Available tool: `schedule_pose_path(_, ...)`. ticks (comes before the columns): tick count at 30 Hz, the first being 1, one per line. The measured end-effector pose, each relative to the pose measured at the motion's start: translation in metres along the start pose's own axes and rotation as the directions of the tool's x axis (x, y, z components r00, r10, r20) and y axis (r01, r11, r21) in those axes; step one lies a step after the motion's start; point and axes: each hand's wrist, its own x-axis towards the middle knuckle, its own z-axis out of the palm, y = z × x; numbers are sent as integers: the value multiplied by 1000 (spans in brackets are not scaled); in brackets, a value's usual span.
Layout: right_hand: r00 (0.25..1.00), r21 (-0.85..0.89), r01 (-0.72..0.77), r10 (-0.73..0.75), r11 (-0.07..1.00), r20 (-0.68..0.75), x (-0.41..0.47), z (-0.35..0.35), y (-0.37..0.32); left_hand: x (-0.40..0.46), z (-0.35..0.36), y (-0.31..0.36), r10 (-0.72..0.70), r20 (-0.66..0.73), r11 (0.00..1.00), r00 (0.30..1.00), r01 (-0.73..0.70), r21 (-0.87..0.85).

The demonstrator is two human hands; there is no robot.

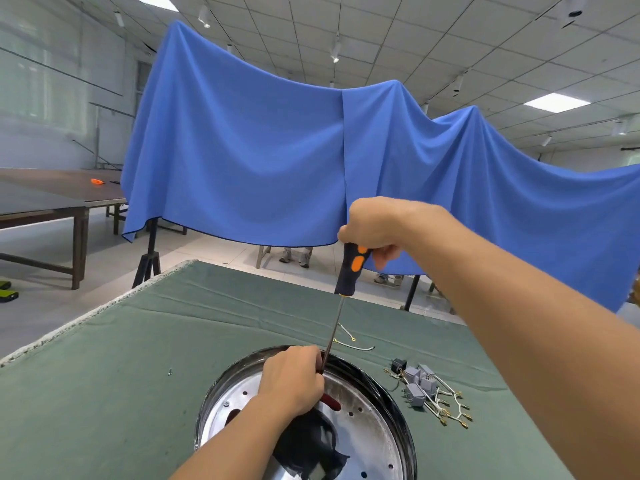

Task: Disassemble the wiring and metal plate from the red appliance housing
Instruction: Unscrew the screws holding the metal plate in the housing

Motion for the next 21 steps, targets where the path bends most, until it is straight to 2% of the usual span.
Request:
schedule_pose_path(2,994,123,-22,8,992,110,-2,-5,4,0,-2,1,-21,8,1000,1000,21,-18)
schedule_pose_path(4,995,208,-45,25,977,98,-4,-1,7,1,-3,1,-42,-4,998,999,41,-44)
schedule_pose_path(5,997,196,-62,52,979,53,-5,4,8,1,-3,2,-51,-15,997,999,51,-54)
schedule_pose_path(8,979,-161,-138,110,977,-172,-6,12,7,0,-7,3,-85,-78,996,993,82,-35)
schedule_pose_path(9,973,-202,-136,93,970,-210,-6,12,7,0,-9,3,-92,-120,996,988,90,-25)
schedule_pose_path(11,987,-129,-57,36,990,-159,-3,9,3,1,-13,3,-78,-242,997,967,81,5)
schedule_pose_path(14,999,41,38,-38,998,-5,-6,1,-1,1,-14,2,39,-367,992,929,9,128)
schedule_pose_path(16,998,158,33,-41,987,51,-9,1,0,2,-13,-1,48,-323,991,945,-4,135)
schedule_pose_path(17,999,161,10,-17,987,42,-10,3,0,2,-12,-1,42,-277,991,960,-6,131)
schedule_pose_path(18,1000,104,-17,17,994,-5,-11,6,0,2,-11,-2,39,-228,991,973,-9,131)
schedule_pose_path(20,986,-152,-82,58,985,-156,-13,12,-1,1,-9,-3,42,-143,993,989,-25,119)
schedule_pose_path(21,979,-191,-84,46,978,-199,-14,13,-3,1,-9,-3,48,-111,993,993,-36,115)
